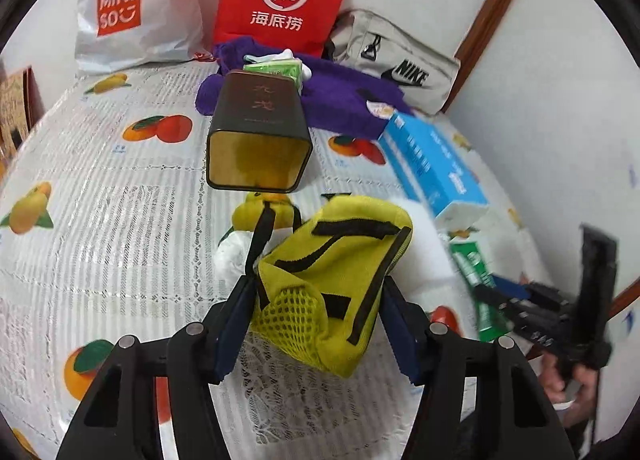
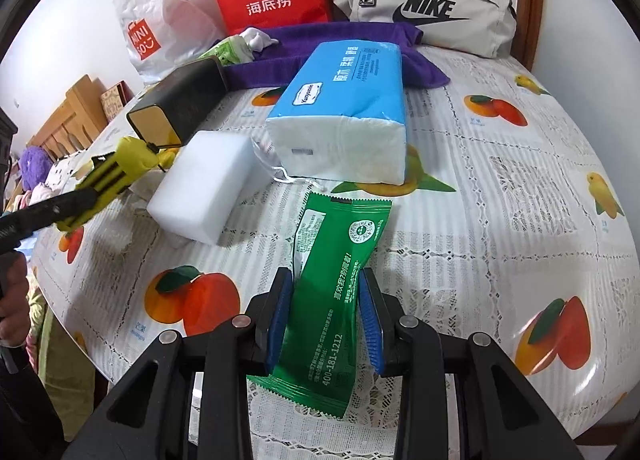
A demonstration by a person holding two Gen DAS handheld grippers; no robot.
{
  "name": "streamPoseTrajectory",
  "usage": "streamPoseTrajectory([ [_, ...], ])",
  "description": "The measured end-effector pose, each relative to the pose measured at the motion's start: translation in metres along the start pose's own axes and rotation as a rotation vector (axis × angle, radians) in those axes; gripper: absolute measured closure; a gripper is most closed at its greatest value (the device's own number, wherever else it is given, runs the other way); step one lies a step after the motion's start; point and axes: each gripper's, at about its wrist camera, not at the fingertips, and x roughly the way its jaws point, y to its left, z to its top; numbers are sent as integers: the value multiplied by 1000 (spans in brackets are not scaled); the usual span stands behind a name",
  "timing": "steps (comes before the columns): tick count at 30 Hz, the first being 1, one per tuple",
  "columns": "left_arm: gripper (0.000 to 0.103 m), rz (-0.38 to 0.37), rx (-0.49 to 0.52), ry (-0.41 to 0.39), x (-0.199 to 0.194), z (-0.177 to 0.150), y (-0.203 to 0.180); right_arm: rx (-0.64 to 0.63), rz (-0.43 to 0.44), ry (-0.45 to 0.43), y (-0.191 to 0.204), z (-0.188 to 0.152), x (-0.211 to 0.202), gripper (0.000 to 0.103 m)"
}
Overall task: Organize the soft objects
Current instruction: 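Grasp the yellow black-striped sock with the left tool while the right tool holds the packet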
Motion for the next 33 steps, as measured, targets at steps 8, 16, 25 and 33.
streamPoseTrajectory([
  [8,50,-24,-31,-33,-17,8,8,-18,4,-29,8,10,-18,69],
  [16,53,-12,-25,37,7,4,13,-25,13,-14,12,14,-13,69],
  [25,82,-35,-4,22,-5,13,9,-29,5,-6,9,16,-16,69],
  [33,92,-62,8,64,7,13,9,-38,7,-8,9,23,-16,69],
])
